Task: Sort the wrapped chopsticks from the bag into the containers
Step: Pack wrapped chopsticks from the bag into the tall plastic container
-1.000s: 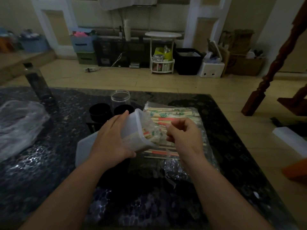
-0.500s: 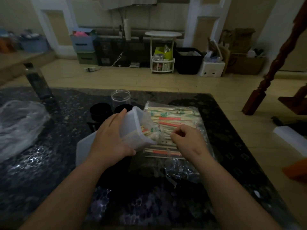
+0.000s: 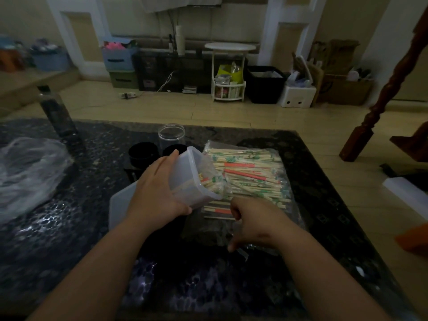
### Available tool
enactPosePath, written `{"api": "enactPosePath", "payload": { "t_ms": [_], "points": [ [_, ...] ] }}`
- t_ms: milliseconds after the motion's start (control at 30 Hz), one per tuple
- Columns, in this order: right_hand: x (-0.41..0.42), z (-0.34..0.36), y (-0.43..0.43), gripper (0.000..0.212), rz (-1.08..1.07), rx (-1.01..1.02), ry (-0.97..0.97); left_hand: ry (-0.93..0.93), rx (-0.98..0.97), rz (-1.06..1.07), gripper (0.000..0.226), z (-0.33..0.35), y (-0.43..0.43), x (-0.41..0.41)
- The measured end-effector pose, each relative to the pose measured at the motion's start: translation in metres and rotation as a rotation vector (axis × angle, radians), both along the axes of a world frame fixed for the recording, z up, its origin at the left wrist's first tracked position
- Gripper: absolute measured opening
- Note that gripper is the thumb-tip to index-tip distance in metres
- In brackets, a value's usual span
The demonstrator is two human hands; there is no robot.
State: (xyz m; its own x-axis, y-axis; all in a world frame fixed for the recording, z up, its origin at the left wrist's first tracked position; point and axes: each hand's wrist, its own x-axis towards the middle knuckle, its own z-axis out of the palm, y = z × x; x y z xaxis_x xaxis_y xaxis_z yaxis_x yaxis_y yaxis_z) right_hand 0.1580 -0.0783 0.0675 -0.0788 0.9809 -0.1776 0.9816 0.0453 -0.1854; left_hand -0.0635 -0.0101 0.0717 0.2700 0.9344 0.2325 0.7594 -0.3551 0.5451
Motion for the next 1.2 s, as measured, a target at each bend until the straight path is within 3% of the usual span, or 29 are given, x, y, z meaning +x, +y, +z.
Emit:
{"api": "enactPosePath", "payload": {
  "t_ms": [67,267,467,833,1000,1067,1200],
  "points": [
    [-0.003,-0.005,-0.001,0.058,-0.001,0.015,-0.061,-0.007,-0.002,0.000,0.135,0.001,0.000,0.000],
    [-0.004,-0.007,0.001,0.011,-0.168,0.156,-0.093,-0.012,-0.011,-0.003,0.134,0.002,0.000,-0.002],
    [-0.008,-0.016,0.003,0.037,-0.160,-0.108,0.029,-0.016,-0.026,-0.007,0.133,0.003,-0.002,0.000],
    [-0.004,-0.025,0.001,0.038,-0.178,-0.242,-0.059,-0.010,-0.037,-0.001,0.134,0.002,-0.002,0.001],
    [-0.004,-0.033,0.004,0.086,-0.254,-0.287,0.019,-0.005,-0.032,-0.005,0.134,0.002,-0.003,0.003],
    [-0.004,-0.038,0.006,0.086,-0.274,-0.259,0.065,-0.004,-0.028,-0.005,0.134,0.002,-0.003,0.003],
    [0.003,-0.050,0.008,0.067,-0.214,-0.114,-0.004,-0.015,-0.031,-0.007,0.133,0.003,-0.004,0.003]
  ]
}}
